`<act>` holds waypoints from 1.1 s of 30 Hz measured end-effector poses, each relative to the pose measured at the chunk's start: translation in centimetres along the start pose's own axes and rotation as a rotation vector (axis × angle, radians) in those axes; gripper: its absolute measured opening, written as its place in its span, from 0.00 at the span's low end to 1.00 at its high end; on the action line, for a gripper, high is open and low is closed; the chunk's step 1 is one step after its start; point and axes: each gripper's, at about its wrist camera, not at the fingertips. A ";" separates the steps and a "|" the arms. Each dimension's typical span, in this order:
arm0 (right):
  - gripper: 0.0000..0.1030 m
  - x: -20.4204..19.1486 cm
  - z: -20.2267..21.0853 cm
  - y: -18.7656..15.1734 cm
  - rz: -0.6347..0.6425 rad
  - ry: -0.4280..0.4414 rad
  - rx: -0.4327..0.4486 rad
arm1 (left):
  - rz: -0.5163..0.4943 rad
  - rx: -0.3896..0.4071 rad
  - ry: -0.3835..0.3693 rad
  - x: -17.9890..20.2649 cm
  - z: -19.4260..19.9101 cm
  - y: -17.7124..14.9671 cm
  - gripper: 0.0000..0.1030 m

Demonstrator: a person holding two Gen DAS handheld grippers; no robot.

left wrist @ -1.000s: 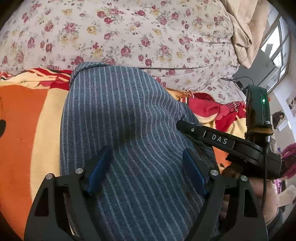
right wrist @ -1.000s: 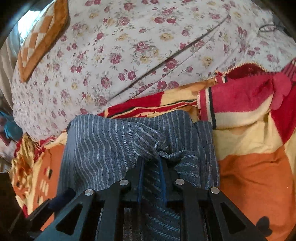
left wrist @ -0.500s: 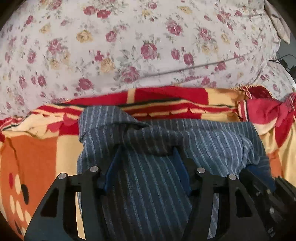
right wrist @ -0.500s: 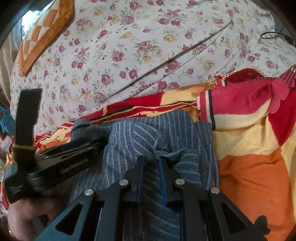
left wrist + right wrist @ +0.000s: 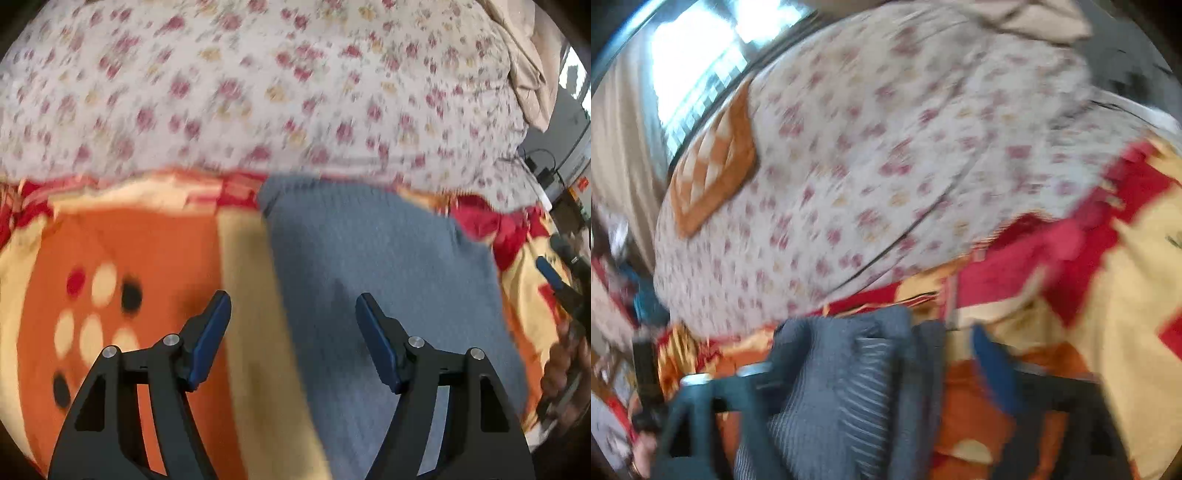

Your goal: Fold large clothes

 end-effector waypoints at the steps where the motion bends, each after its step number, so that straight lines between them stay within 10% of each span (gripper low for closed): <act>1: 0.93 0.9 0.2 -0.4 -0.030 0.001 -0.018 | 0.019 -0.013 -0.006 -0.3 -0.5 -1.2 0.68; 9: 0.93 2.7 -3.2 -3.8 -0.146 0.182 -0.276 | 0.134 -0.081 -0.234 -0.2 -2.8 -3.4 0.79; 14: 0.93 2.6 -8.5 -4.9 -0.232 0.287 -0.453 | 0.121 -0.072 -0.218 0.7 -2.7 -3.7 0.83; 19: 0.94 2.3 -9.4 -4.2 -0.214 0.329 -0.406 | 0.109 -0.079 -0.219 0.6 -3.1 -3.5 0.86; 24: 0.58 1.3 -9.4 -4.1 -0.017 0.273 -0.417 | 0.095 -0.076 -0.228 0.4 -3.1 -3.4 0.86; 33: 0.57 0.2 -10.3 -5.3 0.064 0.205 -0.361 | -0.025 0.031 -0.220 1.3 -1.9 -3.3 0.28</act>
Point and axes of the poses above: each gripper's, at about its wrist camera, not at the fingertips, and z roughly against the way its jaws point, x to its right, y to its top, and after that the axes turned 9 degrees about -x, right-handed
